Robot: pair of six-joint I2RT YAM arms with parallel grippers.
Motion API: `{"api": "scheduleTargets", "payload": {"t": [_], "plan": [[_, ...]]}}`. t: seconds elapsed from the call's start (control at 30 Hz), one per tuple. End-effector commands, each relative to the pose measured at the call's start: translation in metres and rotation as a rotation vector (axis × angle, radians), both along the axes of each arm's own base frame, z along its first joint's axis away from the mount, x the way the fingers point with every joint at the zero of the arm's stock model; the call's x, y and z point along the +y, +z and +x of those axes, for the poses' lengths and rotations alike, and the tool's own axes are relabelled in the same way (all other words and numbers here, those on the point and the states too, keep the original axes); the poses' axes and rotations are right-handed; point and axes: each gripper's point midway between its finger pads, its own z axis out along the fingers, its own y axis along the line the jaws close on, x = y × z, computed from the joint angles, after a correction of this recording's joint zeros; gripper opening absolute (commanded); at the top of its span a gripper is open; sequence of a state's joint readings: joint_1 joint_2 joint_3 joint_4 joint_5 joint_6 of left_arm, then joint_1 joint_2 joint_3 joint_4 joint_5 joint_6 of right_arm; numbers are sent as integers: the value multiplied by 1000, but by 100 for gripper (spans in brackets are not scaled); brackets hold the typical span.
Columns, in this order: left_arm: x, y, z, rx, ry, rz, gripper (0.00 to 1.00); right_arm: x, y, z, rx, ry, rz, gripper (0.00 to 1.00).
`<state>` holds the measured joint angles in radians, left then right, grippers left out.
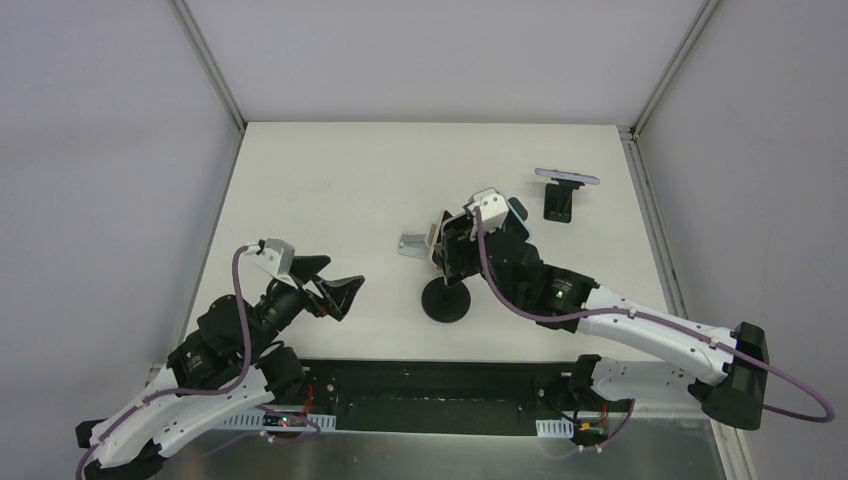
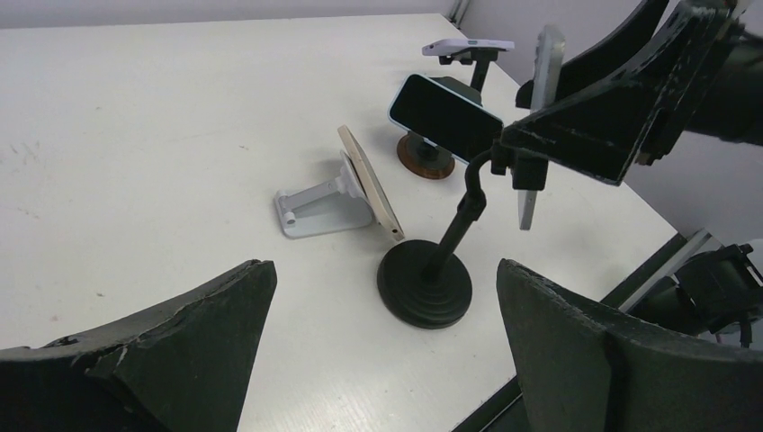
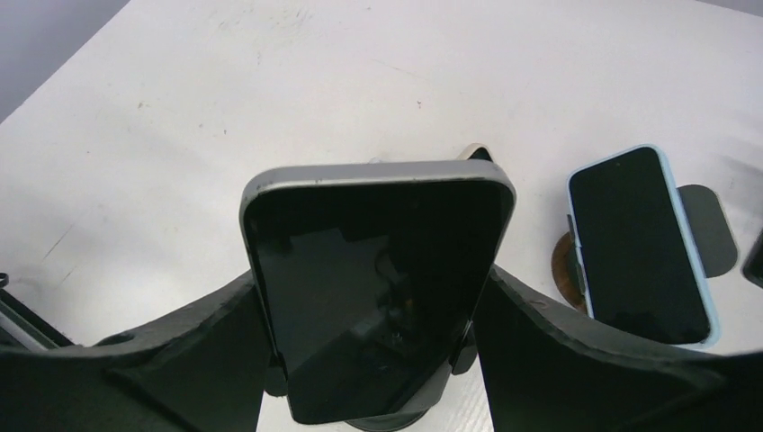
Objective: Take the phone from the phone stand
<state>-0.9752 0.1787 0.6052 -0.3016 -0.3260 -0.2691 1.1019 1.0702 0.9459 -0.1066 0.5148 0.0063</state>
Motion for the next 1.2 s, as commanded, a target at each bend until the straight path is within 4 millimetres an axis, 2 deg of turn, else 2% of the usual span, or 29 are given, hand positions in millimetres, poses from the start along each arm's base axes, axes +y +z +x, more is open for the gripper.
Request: {"api": "scheduleTargets", "payload": {"t": [0.0,0.13,0.27,0.37,0.53,0.7,0.83,1.0,1.17], "plan": [[5,-1,1,-14,21,-9,99,13,59,3,-196,-1,241,0],[4,-5,3,-8,23,5,99,16,52,-5,-207,27,224,1],[0,-8,4,5,18,19,99,20,38,-13,-167,64,190,25],[-2,-10,4,10,9,29,99,19,31,-16,-131,63,179,47],[-3,-10,4,10,5,36,99,14,36,-20,-101,58,189,73],[-7,-10,3,13,-11,44,99,16,42,-24,-35,51,219,91],[-11,-10,2,20,-29,49,99,17,45,-28,12,57,222,99],[-13,-10,0,26,-42,47,99,13,47,-33,38,64,198,100],[-14,-12,1,38,-40,44,99,-1,52,-36,107,22,121,100]]}}
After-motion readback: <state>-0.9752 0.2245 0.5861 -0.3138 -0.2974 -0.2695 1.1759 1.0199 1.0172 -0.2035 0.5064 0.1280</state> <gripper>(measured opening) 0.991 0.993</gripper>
